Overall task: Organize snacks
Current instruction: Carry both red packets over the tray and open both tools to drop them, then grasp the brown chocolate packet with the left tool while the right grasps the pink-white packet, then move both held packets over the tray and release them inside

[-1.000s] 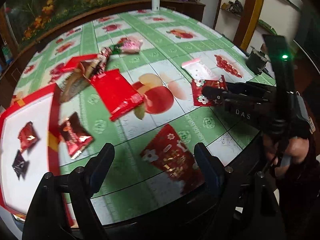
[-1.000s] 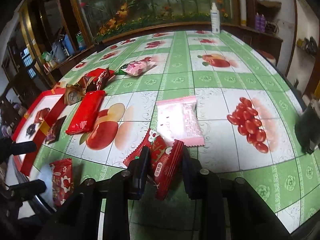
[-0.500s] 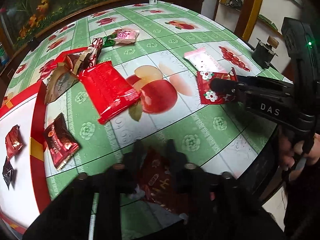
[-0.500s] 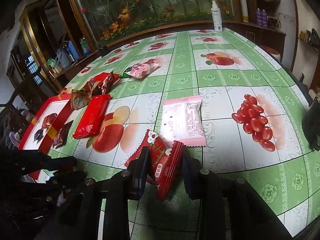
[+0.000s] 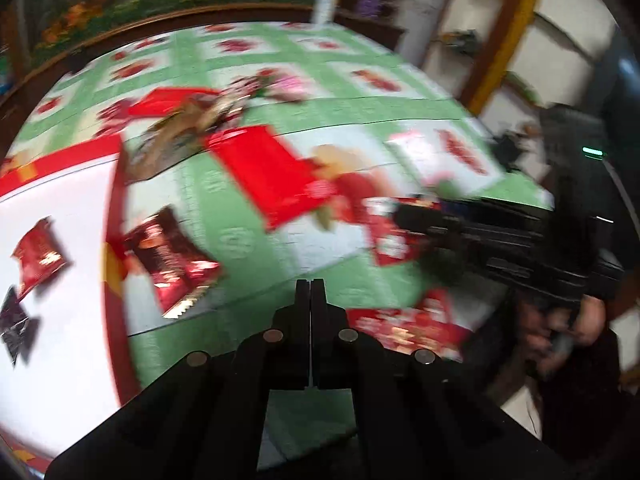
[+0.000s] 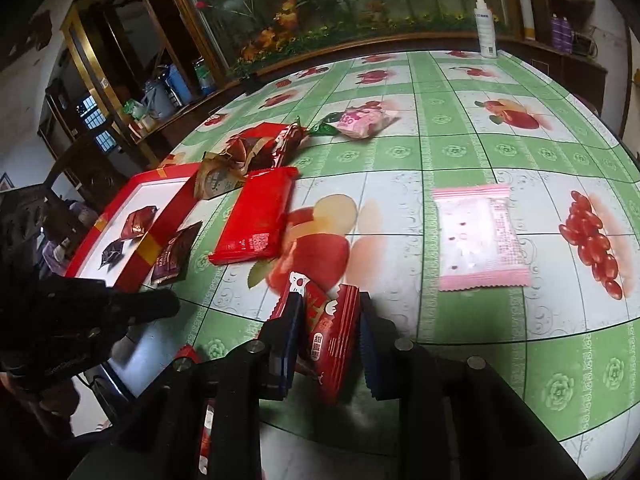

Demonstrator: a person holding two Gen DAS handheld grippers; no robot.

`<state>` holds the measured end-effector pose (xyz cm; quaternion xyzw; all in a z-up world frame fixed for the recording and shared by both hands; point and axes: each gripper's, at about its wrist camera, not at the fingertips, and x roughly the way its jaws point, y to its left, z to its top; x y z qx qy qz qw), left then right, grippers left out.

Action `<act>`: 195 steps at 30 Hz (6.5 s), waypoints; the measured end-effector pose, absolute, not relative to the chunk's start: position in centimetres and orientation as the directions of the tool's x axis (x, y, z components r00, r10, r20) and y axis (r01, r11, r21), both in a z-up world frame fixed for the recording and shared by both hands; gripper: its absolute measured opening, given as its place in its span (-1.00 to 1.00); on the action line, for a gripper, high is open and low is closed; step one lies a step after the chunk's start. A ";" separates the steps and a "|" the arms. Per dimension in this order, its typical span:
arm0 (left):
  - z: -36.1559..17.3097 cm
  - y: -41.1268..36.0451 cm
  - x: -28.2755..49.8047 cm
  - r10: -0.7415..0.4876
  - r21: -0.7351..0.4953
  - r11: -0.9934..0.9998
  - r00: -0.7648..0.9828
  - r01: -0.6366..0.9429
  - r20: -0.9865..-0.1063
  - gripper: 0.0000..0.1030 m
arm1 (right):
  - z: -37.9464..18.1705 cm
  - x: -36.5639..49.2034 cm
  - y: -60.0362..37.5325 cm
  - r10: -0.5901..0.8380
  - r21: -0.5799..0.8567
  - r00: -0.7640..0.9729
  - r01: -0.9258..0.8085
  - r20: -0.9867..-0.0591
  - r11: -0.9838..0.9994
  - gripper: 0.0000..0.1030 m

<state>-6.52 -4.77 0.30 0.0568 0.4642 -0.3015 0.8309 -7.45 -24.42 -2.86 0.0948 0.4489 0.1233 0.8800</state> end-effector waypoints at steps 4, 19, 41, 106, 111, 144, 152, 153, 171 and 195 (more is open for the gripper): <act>1.6 -6.6 -9.3 -0.483 -0.062 0.709 0.420 0.702 -0.769 0.09 | -3.0 -7.5 -25.0 0.299 0.292 0.576 -0.107 -0.761 0.950 -0.48; -0.2 -9.6 -9.6 -0.401 0.147 0.237 0.235 0.960 -0.885 0.49 | -3.3 -7.5 -26.9 0.365 0.379 0.579 -0.103 -0.729 0.920 -0.48; -1.5 -11.2 -9.6 -0.459 0.058 0.177 0.135 0.982 -0.878 -0.36 | -3.4 -7.3 -26.9 0.367 0.390 0.577 -0.091 -0.730 0.917 -0.50; 1.0 0.1 -8.5 -0.489 -0.207 0.793 0.394 0.573 -0.778 0.49 | -1.6 -8.4 -36.1 0.236 0.567 0.750 0.217 -0.618 0.794 0.38; 0.5 0.2 -7.6 -0.500 -0.267 0.803 0.359 0.533 -0.788 0.49 | -2.3 -5.8 -34.3 0.207 0.462 0.673 0.223 -0.710 0.858 0.38; -1.6 0.3 1.5 -0.330 -0.314 0.944 0.329 0.104 -0.885 0.49 | -3.2 -2.7 -28.3 -0.014 0.070 0.559 0.129 -0.829 0.989 0.02; -1.8 -0.8 1.6 -0.233 -0.157 0.965 0.416 0.210 -0.879 -0.20 | -3.1 -2.7 -28.4 0.001 0.085 0.562 0.124 -0.827 0.989 0.04; -1.8 -0.5 1.9 -0.238 -0.155 0.963 0.427 0.219 -0.872 -0.32 | -3.2 -2.7 -28.4 -0.001 0.083 0.562 0.124 -0.827 0.989 0.04; -1.7 -0.9 -2.7 -0.345 -0.186 0.903 0.395 0.387 -0.851 -0.42 | -2.6 -4.0 -27.7 0.068 0.143 0.543 0.097 -0.837 0.985 -0.29; 2.7 10.8 -6.2 -0.333 -0.240 0.942 0.564 0.235 -0.755 -0.42 | -0.2 -0.9 -12.6 0.650 0.606 0.332 -0.237 -0.684 0.759 -0.31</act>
